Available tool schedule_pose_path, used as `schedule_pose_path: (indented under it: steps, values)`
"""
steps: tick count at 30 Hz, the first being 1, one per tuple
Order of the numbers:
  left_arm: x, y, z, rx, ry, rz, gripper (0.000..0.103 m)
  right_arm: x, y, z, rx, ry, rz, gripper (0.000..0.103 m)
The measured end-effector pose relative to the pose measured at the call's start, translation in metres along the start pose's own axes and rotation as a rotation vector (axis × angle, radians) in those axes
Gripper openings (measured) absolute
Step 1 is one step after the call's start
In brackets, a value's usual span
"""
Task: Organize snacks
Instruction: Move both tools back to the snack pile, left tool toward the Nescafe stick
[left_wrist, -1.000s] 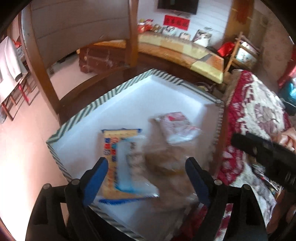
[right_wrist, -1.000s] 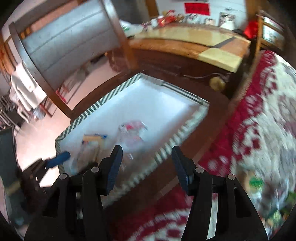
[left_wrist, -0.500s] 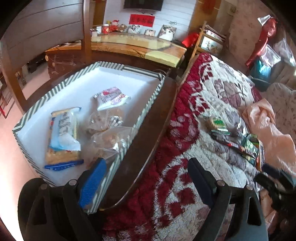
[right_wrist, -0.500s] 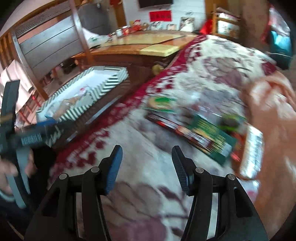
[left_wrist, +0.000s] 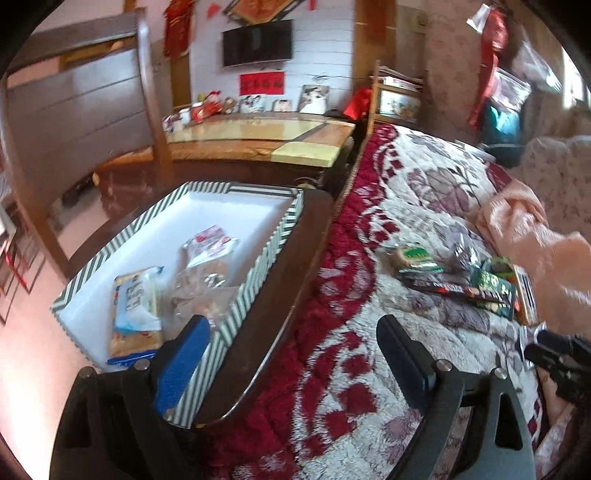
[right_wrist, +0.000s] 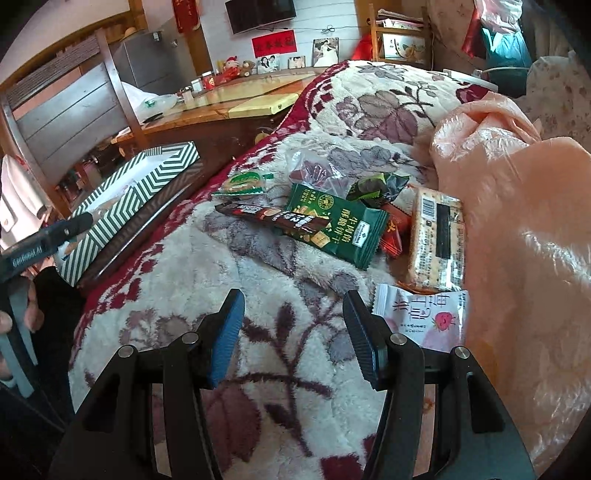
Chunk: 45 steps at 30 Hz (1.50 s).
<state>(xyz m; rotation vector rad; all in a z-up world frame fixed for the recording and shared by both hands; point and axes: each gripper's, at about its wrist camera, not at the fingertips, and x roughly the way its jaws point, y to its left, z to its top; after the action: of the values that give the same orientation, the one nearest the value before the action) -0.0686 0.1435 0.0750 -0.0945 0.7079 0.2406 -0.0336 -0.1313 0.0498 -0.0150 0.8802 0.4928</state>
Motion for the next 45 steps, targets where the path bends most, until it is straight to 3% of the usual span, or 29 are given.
schedule_pose_path:
  steps: [14,31,39,45]
  values:
    - [0.007,-0.007,-0.003,0.025,0.025,-0.006,0.093,0.006,-0.016,-0.003,0.115,0.024,0.03,0.056]
    - [0.013,-0.022,-0.007,0.076,0.054,-0.019,0.093,0.013,-0.019,-0.004,0.132,0.061,0.025,0.056]
    - [0.019,-0.041,-0.006,0.105,0.094,-0.092,0.093,0.015,-0.024,-0.002,0.138,0.066,0.004,0.056]
    - [0.033,-0.051,0.006,0.052,0.146,-0.159,0.093,0.017,-0.032,0.003,0.156,0.074,-0.001,0.056]
